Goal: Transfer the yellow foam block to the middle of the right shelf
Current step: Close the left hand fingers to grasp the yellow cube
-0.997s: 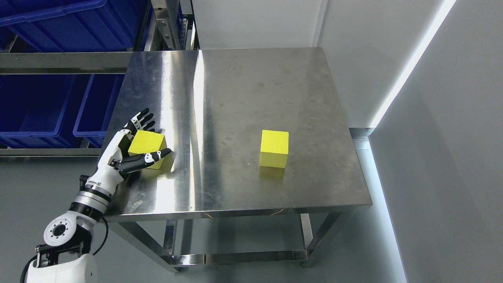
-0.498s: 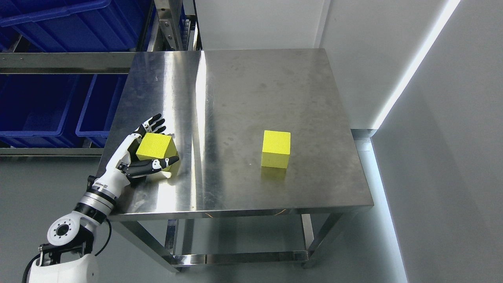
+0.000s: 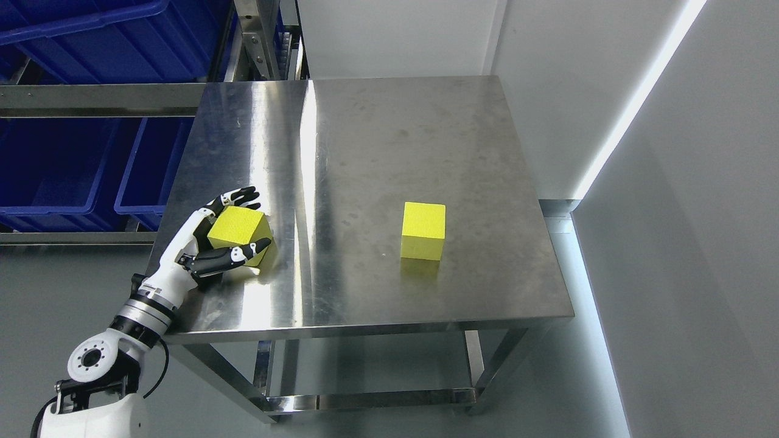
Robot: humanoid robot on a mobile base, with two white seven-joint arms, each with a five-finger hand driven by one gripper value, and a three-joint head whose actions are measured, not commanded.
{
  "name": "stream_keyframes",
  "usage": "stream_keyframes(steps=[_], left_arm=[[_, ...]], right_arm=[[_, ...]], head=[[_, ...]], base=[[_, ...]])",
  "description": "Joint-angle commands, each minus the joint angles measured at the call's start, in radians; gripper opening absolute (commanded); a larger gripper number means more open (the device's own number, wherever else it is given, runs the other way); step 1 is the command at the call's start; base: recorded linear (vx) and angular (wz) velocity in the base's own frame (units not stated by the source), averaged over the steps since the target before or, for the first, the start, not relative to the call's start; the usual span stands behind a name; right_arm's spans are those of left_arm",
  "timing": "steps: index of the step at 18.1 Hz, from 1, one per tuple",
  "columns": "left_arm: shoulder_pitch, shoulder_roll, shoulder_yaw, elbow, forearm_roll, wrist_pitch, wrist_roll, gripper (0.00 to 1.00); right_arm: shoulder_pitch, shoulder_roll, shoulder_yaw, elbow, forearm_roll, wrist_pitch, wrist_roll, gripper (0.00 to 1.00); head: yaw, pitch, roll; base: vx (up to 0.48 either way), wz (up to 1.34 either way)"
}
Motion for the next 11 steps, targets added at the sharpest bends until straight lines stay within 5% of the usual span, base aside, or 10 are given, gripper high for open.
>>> stream_keyframes(steps=[1, 4, 11], left_arm=[[0.007, -0.006, 0.073, 0.019, -0.001, -0.019, 0.009, 0.44], [0.007, -0.024, 0.102, 0.02, 0.001, -0.067, 0.009, 0.11], [-0.004, -0.056, 0.109, 0.019, 0.007, -0.116, 0.009, 0.01]], right_arm=[[0.0, -0.017, -0.006, -0.017, 0.002, 0.0, 0.0, 1.0], [0.0, -0.017, -0.006, -0.017, 0.002, 0.0, 0.0, 1.0], [0.0, -0.017, -0.006, -0.017, 0.003, 0.0, 0.0, 1.0]], head=[[0.0, 0.0, 0.0], [0.0, 0.0, 0.0], [0.0, 0.0, 0.0]], base=[[-0.002, -0.03], [-0.004, -0.05], [-0.006, -0.04]])
